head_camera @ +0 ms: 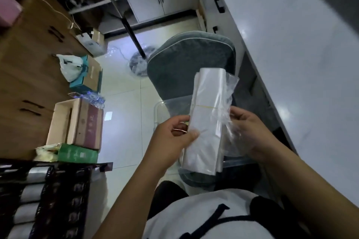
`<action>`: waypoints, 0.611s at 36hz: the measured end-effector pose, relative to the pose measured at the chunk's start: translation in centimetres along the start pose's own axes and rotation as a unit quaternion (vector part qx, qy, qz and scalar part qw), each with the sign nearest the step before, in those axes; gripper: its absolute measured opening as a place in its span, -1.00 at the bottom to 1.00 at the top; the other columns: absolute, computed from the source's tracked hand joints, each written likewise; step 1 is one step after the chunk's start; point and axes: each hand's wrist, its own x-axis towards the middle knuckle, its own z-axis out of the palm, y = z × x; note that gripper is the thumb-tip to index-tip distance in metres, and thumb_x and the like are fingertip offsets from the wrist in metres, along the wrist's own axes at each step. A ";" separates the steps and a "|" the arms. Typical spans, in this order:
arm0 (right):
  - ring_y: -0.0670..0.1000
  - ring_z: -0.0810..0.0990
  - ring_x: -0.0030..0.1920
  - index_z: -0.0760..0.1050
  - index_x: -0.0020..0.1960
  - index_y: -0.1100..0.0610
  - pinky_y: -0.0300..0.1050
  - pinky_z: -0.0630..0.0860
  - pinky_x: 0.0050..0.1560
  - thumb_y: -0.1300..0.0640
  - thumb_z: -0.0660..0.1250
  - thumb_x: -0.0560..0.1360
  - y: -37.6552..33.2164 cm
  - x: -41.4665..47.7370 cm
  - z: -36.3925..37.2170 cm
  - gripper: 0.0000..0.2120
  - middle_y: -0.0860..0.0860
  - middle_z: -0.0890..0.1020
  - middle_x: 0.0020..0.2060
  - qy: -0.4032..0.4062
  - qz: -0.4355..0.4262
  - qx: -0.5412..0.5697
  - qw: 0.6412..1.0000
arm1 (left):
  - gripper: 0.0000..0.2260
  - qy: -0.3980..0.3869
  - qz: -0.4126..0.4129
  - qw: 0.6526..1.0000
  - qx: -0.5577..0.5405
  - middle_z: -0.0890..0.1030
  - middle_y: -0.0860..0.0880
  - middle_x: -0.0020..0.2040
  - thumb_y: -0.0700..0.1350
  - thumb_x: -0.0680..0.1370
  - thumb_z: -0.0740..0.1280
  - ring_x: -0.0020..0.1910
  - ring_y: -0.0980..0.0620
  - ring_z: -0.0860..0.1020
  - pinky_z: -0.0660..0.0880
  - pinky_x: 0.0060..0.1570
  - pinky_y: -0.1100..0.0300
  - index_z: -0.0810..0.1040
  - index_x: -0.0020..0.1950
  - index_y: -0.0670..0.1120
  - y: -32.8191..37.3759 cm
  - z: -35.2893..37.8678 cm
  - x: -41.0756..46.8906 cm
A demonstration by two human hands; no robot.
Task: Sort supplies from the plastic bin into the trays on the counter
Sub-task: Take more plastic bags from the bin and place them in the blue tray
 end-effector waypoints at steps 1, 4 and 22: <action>0.07 0.71 -0.22 0.65 0.10 0.17 -0.14 0.60 -0.26 0.29 0.44 0.37 0.1 -0.4 0.4 -0.70 0.14 0.73 -0.11 0.002 -0.004 -0.001 1.000 | -0.75 0.005 0.017 1.000 0.009 0.68 0.22 -0.04 0.07 0.43 0.51 -0.09 0.28 0.64 0.60 -0.17 0.31 0.62 0.09 0.22 0.1 -0.4 -0.2; 0.11 0.71 -0.16 0.63 0.14 0.18 -0.08 0.61 -0.20 0.23 0.51 0.37 0.5 -1.7 1.6 -0.66 0.16 0.72 -0.07 0.011 -0.019 0.001 1.000 | -0.66 -0.014 0.051 0.998 -0.021 0.65 0.30 0.01 0.22 0.31 0.50 -0.04 0.34 0.59 0.53 -0.26 0.45 0.61 0.07 0.27 0.5 -1.7 -0.3; 0.31 0.57 0.20 0.40 0.44 -0.03 0.15 0.49 0.14 -0.15 0.35 0.47 5.3 -18.8 15.3 -0.43 0.21 0.57 0.27 0.172 -0.104 -0.067 0.977 | -0.42 -0.450 0.017 0.870 -0.198 0.69 -0.07 0.12 -0.23 0.38 0.52 0.08 -0.10 0.67 0.63 -0.13 -0.01 0.47 0.33 0.09 -5.4 -5.9 -4.4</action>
